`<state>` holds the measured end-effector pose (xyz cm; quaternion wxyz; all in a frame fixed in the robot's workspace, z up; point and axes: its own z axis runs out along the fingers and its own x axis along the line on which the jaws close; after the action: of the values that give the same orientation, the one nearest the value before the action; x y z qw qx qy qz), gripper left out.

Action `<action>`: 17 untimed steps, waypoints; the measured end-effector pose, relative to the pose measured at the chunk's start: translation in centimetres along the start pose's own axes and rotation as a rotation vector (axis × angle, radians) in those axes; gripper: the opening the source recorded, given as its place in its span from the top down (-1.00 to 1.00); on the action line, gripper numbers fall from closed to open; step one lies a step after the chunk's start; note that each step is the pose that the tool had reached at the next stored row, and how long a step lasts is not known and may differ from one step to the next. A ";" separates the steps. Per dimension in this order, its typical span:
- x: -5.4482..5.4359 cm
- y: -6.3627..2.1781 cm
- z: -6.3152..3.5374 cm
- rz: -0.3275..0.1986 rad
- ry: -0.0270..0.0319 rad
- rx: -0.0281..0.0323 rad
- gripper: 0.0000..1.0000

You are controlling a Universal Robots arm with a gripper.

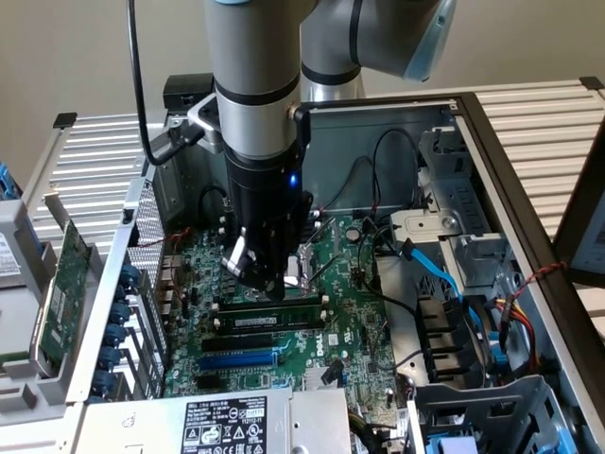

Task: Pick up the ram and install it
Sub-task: 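Press down the ram until it locks into place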

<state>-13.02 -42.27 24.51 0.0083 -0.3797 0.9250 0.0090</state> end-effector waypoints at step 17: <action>0.0 0.00 0.00 0.262 -0.0027 0.0058 0.79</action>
<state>-13.02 -42.27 24.51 0.0093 -0.2555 0.9667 0.0078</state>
